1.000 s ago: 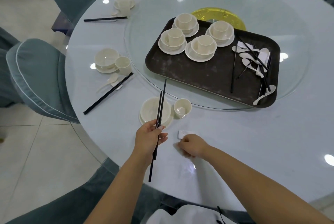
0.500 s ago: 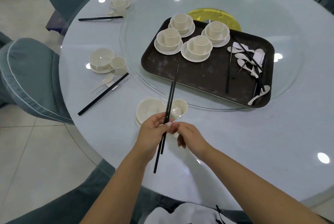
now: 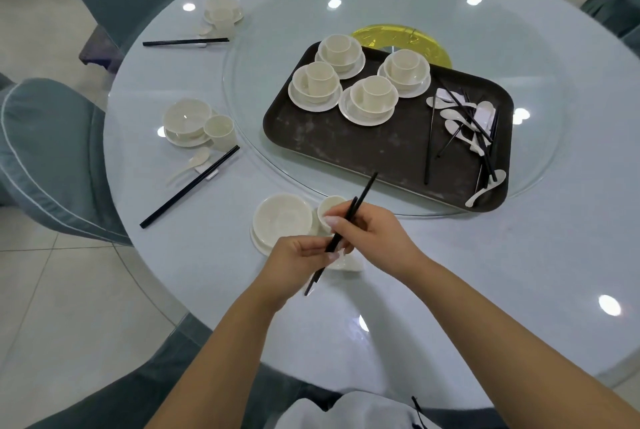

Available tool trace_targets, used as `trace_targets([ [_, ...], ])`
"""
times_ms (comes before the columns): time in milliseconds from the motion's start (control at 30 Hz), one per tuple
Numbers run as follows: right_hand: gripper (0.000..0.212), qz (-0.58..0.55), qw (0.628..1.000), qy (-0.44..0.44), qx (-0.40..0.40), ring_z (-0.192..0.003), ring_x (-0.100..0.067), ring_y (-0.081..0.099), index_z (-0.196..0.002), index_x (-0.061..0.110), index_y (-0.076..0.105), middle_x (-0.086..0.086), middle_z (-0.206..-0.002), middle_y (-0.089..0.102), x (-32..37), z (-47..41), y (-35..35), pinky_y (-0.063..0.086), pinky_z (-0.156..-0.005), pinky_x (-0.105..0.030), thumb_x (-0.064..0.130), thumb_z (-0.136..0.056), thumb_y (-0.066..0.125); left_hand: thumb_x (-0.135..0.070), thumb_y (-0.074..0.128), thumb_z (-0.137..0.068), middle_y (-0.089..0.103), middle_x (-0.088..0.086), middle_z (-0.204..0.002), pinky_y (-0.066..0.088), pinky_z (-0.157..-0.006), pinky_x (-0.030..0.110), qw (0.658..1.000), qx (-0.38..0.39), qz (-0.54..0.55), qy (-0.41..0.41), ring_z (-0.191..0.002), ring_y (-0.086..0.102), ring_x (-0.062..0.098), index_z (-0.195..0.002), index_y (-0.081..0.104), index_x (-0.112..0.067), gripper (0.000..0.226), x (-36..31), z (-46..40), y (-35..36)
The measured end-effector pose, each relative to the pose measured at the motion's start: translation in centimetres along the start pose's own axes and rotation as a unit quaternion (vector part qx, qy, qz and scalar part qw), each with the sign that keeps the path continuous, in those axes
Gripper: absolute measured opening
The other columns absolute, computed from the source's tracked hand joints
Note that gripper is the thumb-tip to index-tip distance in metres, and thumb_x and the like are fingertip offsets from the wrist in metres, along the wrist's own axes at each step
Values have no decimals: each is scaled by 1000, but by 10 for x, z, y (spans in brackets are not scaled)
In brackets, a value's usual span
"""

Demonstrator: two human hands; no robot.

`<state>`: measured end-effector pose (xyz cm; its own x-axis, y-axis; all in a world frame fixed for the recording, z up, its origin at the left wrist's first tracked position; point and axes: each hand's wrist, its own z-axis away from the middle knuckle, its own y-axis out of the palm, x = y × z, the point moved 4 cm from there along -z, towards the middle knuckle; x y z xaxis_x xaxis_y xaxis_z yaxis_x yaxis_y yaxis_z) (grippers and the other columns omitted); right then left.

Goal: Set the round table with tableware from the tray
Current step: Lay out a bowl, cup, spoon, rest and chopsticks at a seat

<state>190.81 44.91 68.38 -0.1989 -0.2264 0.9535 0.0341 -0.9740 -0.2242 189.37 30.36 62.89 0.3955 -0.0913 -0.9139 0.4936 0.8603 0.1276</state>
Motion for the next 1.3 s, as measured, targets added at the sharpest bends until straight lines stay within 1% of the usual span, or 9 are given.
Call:
trace_targets([
  [200, 19, 82, 996, -6, 31, -77, -16, 68, -79, 41, 67, 7, -82, 70, -3, -3, 9, 56, -81, -45, 24, -86, 72, 7, 64, -86, 76, 5, -99, 51, -84, 16, 998, -7, -40, 52, -101, 69, 10, -98, 74, 3, 16, -4, -3, 0],
  [400, 24, 64, 996, 30, 53, -67, -18, 72, -88, 35, 68, -4, -81, 73, -23, 3, 13, 59, -76, -32, 11, -87, 70, 3, 67, -85, 75, 7, -93, 53, -93, 30, 995, 13, -97, 19, -95, 70, 17, -92, 75, -6, 14, 17, 1, -2],
  [500, 21, 31, 998, 35, 40, -65, -22, 72, -91, 27, 72, 3, -67, 69, -24, 3, 9, 60, -73, -32, 7, -85, 71, 0, 65, -88, 75, 2, -92, 52, -88, 23, 995, 11, -98, 29, -94, 70, 12, -94, 74, -9, 14, 18, 2, 2],
  [600, 15, 19, 999, 19, 22, -67, -17, 72, -91, 21, 74, -2, -72, 70, -18, 0, 3, 59, -72, -28, 8, -83, 74, -2, 63, -90, 76, -1, -94, 51, -85, 18, 994, -5, -94, 55, -95, 70, 10, -95, 75, -17, 20, 8, -2, 4],
  [800, 15, 77, 997, -11, 2, -76, -1, 65, -85, 35, 74, 11, -78, 72, -13, 0, -3, 46, -68, -10, 23, -78, 80, -5, 65, -90, 75, -2, -105, 49, -98, 28, 986, -5, -150, 76, -105, 67, 11, -107, 75, -15, 22, 5, -7, -6],
  [900, 9, 78, 997, 6, 4, -81, 0, 66, -86, 30, 76, 17, -81, 72, -20, 3, -1, 45, -68, -10, 24, -79, 79, -6, 68, -88, 74, -7, -106, 48, -99, 28, 988, -2, -143, 61, -106, 66, 8, -107, 75, -22, 26, 9, -6, -8],
  [1033, 25, 62, 998, 20, 15, -82, 4, 66, -81, 42, 72, 26, -86, 71, -26, 7, 4, 45, -70, -7, 18, -80, 78, -10, 73, -84, 75, -8, -100, 51, -95, 24, 985, 0, -167, 44, -100, 68, 7, -105, 76, -21, 24, 19, -3, -6],
  [1200, 14, 35, 998, 48, -8, -71, -4, 68, -81, 30, 74, 16, -69, 70, -36, 8, 4, 54, -73, -19, 16, -80, 78, -5, 74, -82, 76, -6, -95, 51, -84, 15, 994, -3, -105, 7, -95, 70, 8, -96, 77, -22, 21, 28, 0, -3],
  [1300, 10, -24, 998, 50, -41, -64, -6, 67, -87, 15, 76, 9, -65, 69, -33, 4, -3, 54, -67, -16, 9, -80, 78, -9, 74, -83, 76, -7, -93, 53, -84, 18, 993, 14, -105, -42, -93, 71, 8, -94, 76, -26, 21, 36, 0, -2],
])
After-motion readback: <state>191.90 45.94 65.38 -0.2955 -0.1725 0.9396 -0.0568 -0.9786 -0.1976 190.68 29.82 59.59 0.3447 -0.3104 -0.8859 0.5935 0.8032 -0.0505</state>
